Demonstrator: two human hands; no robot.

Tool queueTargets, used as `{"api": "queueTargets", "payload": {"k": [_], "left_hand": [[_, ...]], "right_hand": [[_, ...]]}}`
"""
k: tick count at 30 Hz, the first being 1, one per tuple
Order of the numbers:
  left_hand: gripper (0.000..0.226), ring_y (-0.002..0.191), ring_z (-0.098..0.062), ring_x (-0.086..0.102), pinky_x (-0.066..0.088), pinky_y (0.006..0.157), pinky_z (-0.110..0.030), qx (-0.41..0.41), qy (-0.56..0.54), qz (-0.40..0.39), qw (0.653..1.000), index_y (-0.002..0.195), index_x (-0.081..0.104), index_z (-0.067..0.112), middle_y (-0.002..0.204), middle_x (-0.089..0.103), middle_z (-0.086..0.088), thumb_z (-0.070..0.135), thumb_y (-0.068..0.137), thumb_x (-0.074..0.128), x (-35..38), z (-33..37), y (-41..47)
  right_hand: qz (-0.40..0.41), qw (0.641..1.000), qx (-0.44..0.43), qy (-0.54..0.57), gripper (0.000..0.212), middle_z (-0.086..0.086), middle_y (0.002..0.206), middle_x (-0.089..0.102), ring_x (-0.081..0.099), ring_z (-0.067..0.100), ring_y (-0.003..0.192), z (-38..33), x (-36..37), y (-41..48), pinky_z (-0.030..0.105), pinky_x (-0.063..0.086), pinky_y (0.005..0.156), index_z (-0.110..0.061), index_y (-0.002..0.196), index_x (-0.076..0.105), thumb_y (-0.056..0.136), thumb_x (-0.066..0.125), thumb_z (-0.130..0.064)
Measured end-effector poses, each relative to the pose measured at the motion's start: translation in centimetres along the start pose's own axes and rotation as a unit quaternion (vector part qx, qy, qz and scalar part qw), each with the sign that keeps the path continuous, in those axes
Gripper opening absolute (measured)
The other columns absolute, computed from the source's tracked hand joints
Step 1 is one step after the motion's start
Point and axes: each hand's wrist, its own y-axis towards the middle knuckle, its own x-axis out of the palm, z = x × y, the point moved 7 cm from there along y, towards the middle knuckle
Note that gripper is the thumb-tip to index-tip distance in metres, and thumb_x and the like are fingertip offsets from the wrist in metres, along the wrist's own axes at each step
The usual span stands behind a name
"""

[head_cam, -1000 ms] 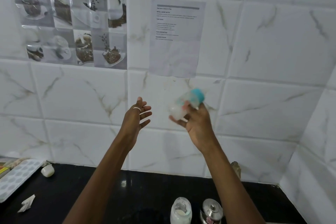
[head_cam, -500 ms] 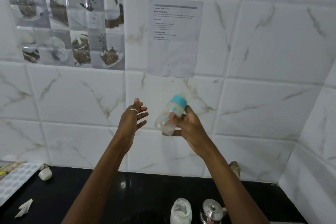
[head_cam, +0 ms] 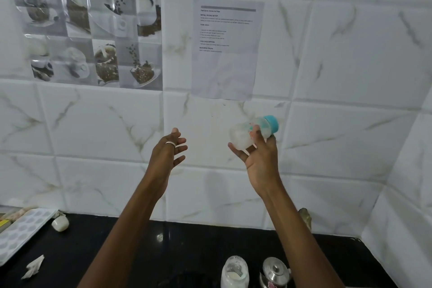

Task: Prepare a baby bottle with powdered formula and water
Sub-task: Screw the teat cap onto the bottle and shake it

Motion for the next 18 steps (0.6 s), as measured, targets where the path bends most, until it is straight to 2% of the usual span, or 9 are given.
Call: {"api": "queueTargets", "payload": {"k": [2, 4, 5, 9, 10, 13, 14, 16, 18], "left_hand": [[0.025, 0.112, -0.02, 0.068, 0.054, 0.099, -0.043, -0.001, -0.001, 0.004, 1.0, 0.112, 0.066, 0.024, 0.119, 0.071, -0.002, 0.043, 0.103, 0.052, -0.2, 0.1, 0.0], [0.025, 0.112, -0.02, 0.068, 0.054, 0.099, -0.043, -0.004, -0.002, 0.006, 1.0, 0.113, 0.066, 0.023, 0.119, 0.07, -0.002, 0.042, 0.103, 0.051, -0.3, 0.1, 0.1], [0.025, 0.111, -0.02, 0.068, 0.054, 0.098, -0.043, -0.003, -0.002, 0.005, 1.0, 0.112, 0.066, 0.024, 0.119, 0.07, -0.002, 0.042, 0.103, 0.051, -0.2, 0.2, 0.1], [0.026, 0.112, -0.02, 0.068, 0.055, 0.097, -0.042, 0.01, 0.003, -0.002, 1.0, 0.113, 0.065, 0.025, 0.119, 0.07, -0.002, 0.043, 0.104, 0.05, -0.2, 0.3, -0.1], [0.027, 0.111, -0.02, 0.068, 0.055, 0.097, -0.042, 0.01, 0.004, -0.002, 1.0, 0.113, 0.065, 0.024, 0.119, 0.07, -0.002, 0.045, 0.103, 0.051, -0.1, 0.4, -0.1], [0.029, 0.111, -0.019, 0.068, 0.055, 0.097, -0.042, 0.008, 0.0, -0.005, 1.0, 0.111, 0.066, 0.024, 0.118, 0.071, -0.001, 0.047, 0.101, 0.052, 0.3, 0.8, -0.1], [0.029, 0.111, -0.019, 0.068, 0.055, 0.097, -0.042, 0.009, -0.001, -0.007, 1.0, 0.112, 0.066, 0.024, 0.118, 0.071, -0.001, 0.047, 0.101, 0.052, 0.4, 0.9, -0.2], [0.03, 0.111, -0.019, 0.068, 0.055, 0.096, -0.041, 0.013, -0.002, -0.011, 1.0, 0.112, 0.066, 0.023, 0.118, 0.071, -0.001, 0.047, 0.101, 0.052, 0.4, 1.0, -0.4], [0.028, 0.112, -0.019, 0.068, 0.055, 0.097, -0.041, 0.019, 0.001, -0.011, 1.0, 0.115, 0.066, 0.023, 0.119, 0.071, -0.002, 0.043, 0.103, 0.051, 0.2, 1.0, -0.4]], "right_hand": [[-0.027, 0.994, 0.022, -0.103, 0.056, 0.011, 0.121, 0.068, 0.071, 0.032, 0.111, 0.6, 0.4, -0.3, 0.056, 0.061, 0.083, -0.012, 0.134, 0.047, 0.086, 0.073, -0.026], [-0.092, 0.969, 0.075, -0.217, 0.058, 0.011, 0.12, 0.069, 0.069, 0.034, 0.113, 1.8, 0.9, -1.0, 0.06, 0.059, 0.086, -0.017, 0.132, 0.051, 0.083, 0.081, -0.029], [-0.097, 0.968, 0.073, -0.218, 0.057, 0.01, 0.119, 0.07, 0.069, 0.034, 0.113, 1.7, 0.7, -0.8, 0.061, 0.059, 0.087, -0.017, 0.131, 0.052, 0.083, 0.082, -0.028], [0.004, 1.0, 0.01, 0.002, 0.057, 0.012, 0.124, 0.066, 0.069, 0.034, 0.115, -0.4, -0.6, 0.5, 0.052, 0.061, 0.08, -0.009, 0.138, 0.048, 0.089, 0.072, -0.026], [0.001, 1.0, 0.01, -0.009, 0.058, 0.011, 0.125, 0.065, 0.068, 0.033, 0.116, -0.3, -0.5, 0.5, 0.052, 0.061, 0.081, -0.01, 0.137, 0.047, 0.087, 0.07, -0.027], [-0.091, 0.974, 0.078, -0.191, 0.062, 0.011, 0.121, 0.069, 0.069, 0.031, 0.114, 1.4, 0.8, -0.6, 0.057, 0.06, 0.087, -0.016, 0.133, 0.05, 0.081, 0.081, -0.027], [-0.101, 0.97, 0.08, -0.208, 0.064, 0.011, 0.12, 0.069, 0.07, 0.032, 0.114, 1.4, 0.8, -0.7, 0.059, 0.059, 0.088, -0.017, 0.133, 0.051, 0.079, 0.085, -0.027], [-0.046, 0.991, 0.05, -0.113, 0.062, 0.013, 0.122, 0.069, 0.07, 0.034, 0.112, 0.0, 0.1, 0.0, 0.058, 0.06, 0.085, -0.012, 0.134, 0.051, 0.081, 0.08, -0.024], [0.016, 1.0, -0.002, 0.01, 0.055, 0.015, 0.126, 0.066, 0.07, 0.034, 0.113, -1.5, -0.7, 0.6, 0.053, 0.061, 0.082, -0.006, 0.137, 0.047, 0.091, 0.073, -0.023]]}}
